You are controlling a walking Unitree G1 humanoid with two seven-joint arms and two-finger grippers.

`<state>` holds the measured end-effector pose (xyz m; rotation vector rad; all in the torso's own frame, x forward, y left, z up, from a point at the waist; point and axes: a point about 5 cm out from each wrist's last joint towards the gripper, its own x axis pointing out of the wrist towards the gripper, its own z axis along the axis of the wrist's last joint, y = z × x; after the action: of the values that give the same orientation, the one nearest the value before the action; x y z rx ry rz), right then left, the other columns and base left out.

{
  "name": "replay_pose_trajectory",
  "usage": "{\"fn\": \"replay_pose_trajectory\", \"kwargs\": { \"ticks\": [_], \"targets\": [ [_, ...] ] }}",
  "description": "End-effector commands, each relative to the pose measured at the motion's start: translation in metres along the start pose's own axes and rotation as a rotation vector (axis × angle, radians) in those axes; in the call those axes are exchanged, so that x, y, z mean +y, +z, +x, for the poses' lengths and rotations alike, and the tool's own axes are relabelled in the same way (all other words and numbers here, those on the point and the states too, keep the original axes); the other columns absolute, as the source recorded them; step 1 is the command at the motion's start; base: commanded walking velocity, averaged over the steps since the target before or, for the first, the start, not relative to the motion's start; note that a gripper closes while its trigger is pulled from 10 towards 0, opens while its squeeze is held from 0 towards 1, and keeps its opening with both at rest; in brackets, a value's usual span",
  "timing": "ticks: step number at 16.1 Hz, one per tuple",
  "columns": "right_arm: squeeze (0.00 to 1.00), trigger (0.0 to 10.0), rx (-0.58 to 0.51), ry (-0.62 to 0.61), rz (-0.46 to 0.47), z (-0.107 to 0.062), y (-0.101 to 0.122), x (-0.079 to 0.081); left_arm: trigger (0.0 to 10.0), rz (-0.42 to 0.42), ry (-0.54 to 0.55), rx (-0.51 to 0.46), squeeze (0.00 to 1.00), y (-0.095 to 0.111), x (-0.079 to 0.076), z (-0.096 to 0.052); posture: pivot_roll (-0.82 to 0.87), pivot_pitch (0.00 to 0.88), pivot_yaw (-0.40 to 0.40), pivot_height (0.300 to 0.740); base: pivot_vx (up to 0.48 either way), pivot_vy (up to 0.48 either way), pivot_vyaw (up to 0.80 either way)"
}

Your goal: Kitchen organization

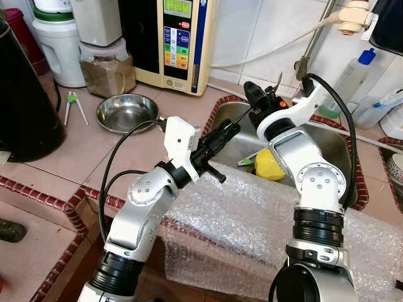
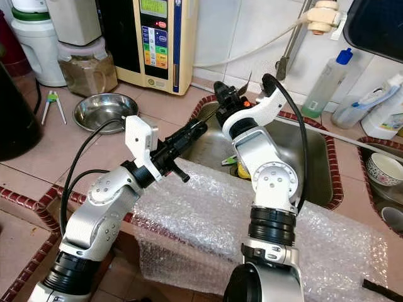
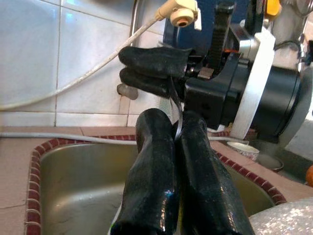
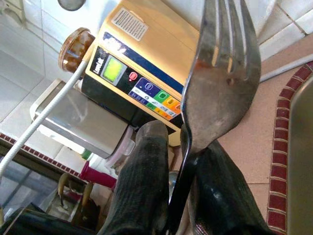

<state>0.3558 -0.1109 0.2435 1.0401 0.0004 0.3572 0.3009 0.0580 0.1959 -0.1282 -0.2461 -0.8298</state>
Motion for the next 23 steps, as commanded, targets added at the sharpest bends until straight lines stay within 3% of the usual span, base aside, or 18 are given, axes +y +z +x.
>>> {"fn": "replay_pose_trajectory", "kwargs": {
  "ticks": [1,6,7,8,9,10,11,12,16,17,18,19,20,23],
  "targets": [
    [0.00,0.0,-0.036,-0.065,-0.028,-0.005,0.010,-0.014,0.0,0.047,0.109,-0.043,0.00,0.011,0.018,-0.005,0.00,0.062,-0.093,0.740,0.000,0.000,0.00],
    [0.00,0.0,-0.054,-0.102,-0.073,-0.005,0.012,-0.020,0.0,0.081,0.152,0.005,0.00,0.004,0.029,-0.010,0.01,0.065,-0.089,0.740,0.000,0.000,0.00],
    [0.00,0.0,-0.062,-0.121,-0.110,-0.005,0.014,-0.023,7.5,0.083,0.151,0.021,0.00,0.003,0.030,-0.010,0.01,0.067,-0.087,0.740,0.000,0.000,0.00],
    [0.00,0.0,-0.074,-0.148,-0.181,-0.005,0.017,-0.028,10.0,0.076,0.151,0.040,0.00,0.000,0.031,-0.011,0.02,0.065,-0.086,0.740,0.000,0.000,0.00],
    [0.00,0.0,-0.078,-0.159,-0.215,-0.005,0.018,-0.030,10.0,0.071,0.152,0.046,0.00,-0.001,0.032,-0.011,0.02,0.065,-0.086,0.740,0.000,0.000,0.00],
    [0.00,0.0,-0.085,-0.172,-0.261,-0.005,0.021,-0.033,10.0,0.065,0.156,0.056,0.89,-0.002,0.032,-0.012,0.02,0.062,-0.087,0.740,0.000,0.000,0.00],
    [0.00,0.0,-0.099,-0.213,-0.404,-0.003,0.030,-0.044,10.0,0.051,0.137,0.086,1.00,-0.005,0.032,-0.013,0.03,0.058,-0.087,0.740,0.000,0.000,0.00],
    [0.00,0.0,-0.107,-0.232,-0.429,-0.003,0.033,-0.049,10.0,0.045,0.121,0.098,1.00,-0.007,0.031,-0.013,0.04,0.057,-0.086,0.740,0.000,0.000,0.00],
    [0.00,0.0,-0.092,-0.258,-0.792,0.000,0.046,-0.068,10.0,0.007,0.041,0.159,1.00,-0.010,0.027,-0.016,0.06,0.051,-0.065,0.740,0.000,0.000,0.00],
    [0.00,0.0,-0.083,-0.262,-0.834,0.000,0.048,-0.072,10.0,0.006,0.035,0.169,1.00,-0.010,0.027,-0.016,0.06,0.051,-0.065,0.740,0.000,0.000,0.00],
    [0.00,0.0,-0.062,-0.271,-0.964,0.001,0.053,-0.082,10.0,0.000,0.018,0.189,1.00,-0.010,0.029,-0.018,0.07,0.051,-0.055,0.740,0.000,0.000,0.00],
    [0.00,0.0,-0.054,-0.273,-1.013,0.000,0.055,-0.086,10.0,0.004,0.015,0.198,1.00,-0.010,0.030,-0.018,0.07,0.052,-0.050,0.740,0.000,0.000,0.00],
    [0.00,0.0,-0.039,-0.248,-1.117,0.000,0.054,-0.087,10.0,0.007,0.003,0.224,1.00,-0.012,0.031,-0.020,0.07,0.053,-0.045,0.740,0.000,0.000,0.00],
    [0.00,0.0,0.079,-0.155,-1.246,0.000,0.029,-0.096,10.0,0.004,-0.047,0.278,1.00,-0.013,0.031,-0.027,0.07,0.061,-0.024,0.740,0.000,0.000,0.00]
  ]
}}
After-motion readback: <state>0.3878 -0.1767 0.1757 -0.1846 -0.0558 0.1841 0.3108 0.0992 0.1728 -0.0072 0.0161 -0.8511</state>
